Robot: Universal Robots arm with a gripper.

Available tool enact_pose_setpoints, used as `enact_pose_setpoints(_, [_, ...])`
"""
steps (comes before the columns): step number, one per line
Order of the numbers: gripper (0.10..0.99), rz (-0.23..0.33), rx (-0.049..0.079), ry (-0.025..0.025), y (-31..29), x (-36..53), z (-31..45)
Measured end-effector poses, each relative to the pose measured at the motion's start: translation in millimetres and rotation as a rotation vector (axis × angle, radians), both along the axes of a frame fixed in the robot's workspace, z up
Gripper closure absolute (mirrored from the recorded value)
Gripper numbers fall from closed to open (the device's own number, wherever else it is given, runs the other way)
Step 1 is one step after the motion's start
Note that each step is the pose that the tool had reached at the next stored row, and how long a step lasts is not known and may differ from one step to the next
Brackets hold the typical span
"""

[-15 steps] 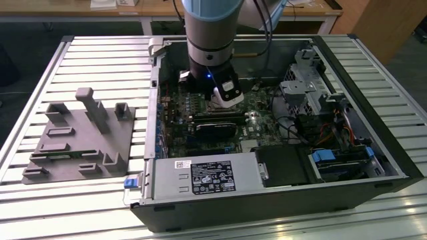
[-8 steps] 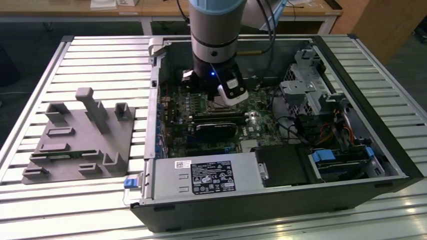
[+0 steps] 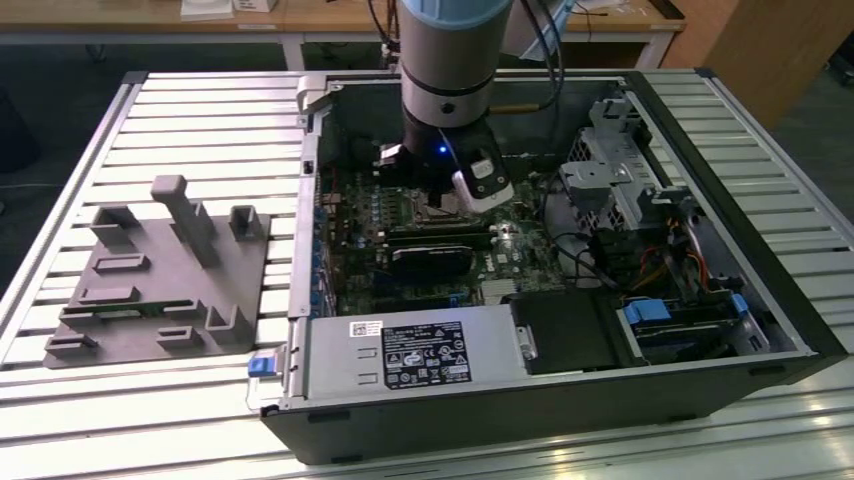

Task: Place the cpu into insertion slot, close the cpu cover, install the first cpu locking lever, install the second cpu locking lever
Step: 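Install the second cpu locking lever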

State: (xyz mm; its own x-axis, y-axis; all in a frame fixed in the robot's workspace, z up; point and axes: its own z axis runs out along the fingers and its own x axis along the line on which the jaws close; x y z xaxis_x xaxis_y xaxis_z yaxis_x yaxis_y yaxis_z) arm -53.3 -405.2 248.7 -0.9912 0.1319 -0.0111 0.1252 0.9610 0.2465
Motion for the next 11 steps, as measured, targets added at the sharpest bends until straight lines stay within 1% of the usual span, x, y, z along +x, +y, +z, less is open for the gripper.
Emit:
enact_pose_setpoints(3, [0.980, 0.000, -0.004, 0.0001, 0.0, 2.3, -4.5])
enact_pose_setpoints(7, [0.980, 0.000, -0.005, 0.0002, 0.0, 2.5, -11.7])
enact_pose_setpoints(11, [0.980, 0.000, -0.005, 0.0027, 0.0, 2.5, -19.0])
